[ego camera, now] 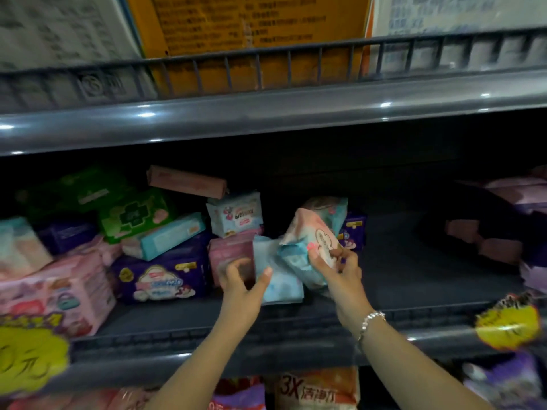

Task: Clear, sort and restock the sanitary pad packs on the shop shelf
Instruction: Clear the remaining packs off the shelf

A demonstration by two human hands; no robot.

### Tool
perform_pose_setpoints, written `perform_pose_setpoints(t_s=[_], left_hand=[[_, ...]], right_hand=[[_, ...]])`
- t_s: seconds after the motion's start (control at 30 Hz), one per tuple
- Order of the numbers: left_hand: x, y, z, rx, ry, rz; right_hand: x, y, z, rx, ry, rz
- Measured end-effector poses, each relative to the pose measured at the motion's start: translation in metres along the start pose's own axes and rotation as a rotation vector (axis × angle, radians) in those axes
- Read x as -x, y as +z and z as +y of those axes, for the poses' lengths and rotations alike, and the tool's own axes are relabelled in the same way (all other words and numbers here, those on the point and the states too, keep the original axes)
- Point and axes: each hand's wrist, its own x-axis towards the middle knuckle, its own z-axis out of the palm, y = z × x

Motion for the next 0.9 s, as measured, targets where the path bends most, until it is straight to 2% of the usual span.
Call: perform_pose_setpoints(t_s=[0.13, 0.23, 0.37, 0.53, 0.63, 0.8, 0.9], left_hand=[[-0.028, -0.001, -0.005, 0.196, -0.227, -0.181], [-0.037, 0.003, -0.003, 0.277, -0.255, -0.245], [-0.034, 0.004, -0.003, 0.392, -0.285, -0.225], [-0.014, -0.011, 0.016, 0.562, -0.225, -0.166], [0.006, -0.028, 0.027, 0.665, -0.236, -0.207], [0.058, -0.07, 0.027, 0.862, -0.249, -0.321], [0.095, -0.078, 0.011, 0.969, -0.328, -0.355]], right_hand=[[-0.013, -0.003, -0.003, 0.021, 0.045, 0.016], [-0.021, -0.005, -0.004, -0.083, 0.043, 0.027], [-0.021, -0.009, -0.006, -0.239, 0.171, -0.054], [-0.003, -0.002, -0.025, -0.507, 0.221, -0.206], [0.015, 0.008, -0.042, -0.667, 0.221, -0.249], [0.07, 0.013, -0.061, -0.565, 0.174, -0.132], [0.106, 0.018, -0.053, -0.533, 0.183, -0.155]])
